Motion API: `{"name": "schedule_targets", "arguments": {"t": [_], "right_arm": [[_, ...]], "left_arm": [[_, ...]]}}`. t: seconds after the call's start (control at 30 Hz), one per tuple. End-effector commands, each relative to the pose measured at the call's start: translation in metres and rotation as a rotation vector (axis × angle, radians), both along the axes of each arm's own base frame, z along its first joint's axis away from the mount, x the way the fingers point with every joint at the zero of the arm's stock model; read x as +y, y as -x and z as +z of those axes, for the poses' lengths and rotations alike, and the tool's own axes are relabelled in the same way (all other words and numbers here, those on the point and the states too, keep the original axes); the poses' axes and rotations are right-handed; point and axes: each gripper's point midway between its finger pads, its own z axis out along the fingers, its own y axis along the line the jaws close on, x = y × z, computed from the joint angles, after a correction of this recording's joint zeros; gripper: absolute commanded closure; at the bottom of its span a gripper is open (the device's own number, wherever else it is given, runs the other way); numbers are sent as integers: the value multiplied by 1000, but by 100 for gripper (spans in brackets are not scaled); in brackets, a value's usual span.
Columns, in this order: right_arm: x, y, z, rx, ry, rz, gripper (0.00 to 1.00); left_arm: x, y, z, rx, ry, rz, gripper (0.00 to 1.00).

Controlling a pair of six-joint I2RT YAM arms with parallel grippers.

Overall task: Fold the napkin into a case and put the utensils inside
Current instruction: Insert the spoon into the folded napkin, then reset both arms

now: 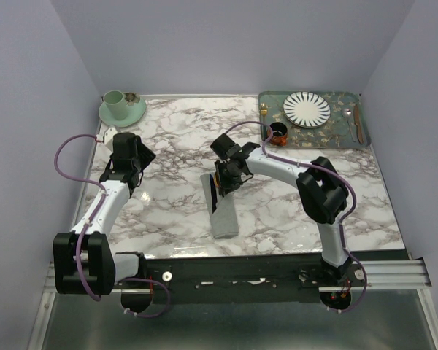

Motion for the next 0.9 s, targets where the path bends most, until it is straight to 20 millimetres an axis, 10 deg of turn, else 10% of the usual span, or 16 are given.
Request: {"name": "schedule_targets", "arguments": {"t": [0.0, 0.3, 0.5, 0.6, 0.87], "right_arm": [[4, 4, 28, -27, -37, 15, 62], [12, -20, 84, -185, -100, 48, 45], [-5, -58, 150, -419, -150, 75, 19], [-30, -76, 181, -518, -174, 71, 0], [-133, -104, 237, -704, -158, 43, 0]], "left_arm": [[2, 2, 7, -29, 0, -3, 38], [-2, -1, 20, -52, -78, -99, 37], [-23, -9, 49, -76, -245, -381, 15], [-33, -18, 67, -66, -313, -489, 1], [-72, -49, 129, -76, -510, -734, 1]]}}
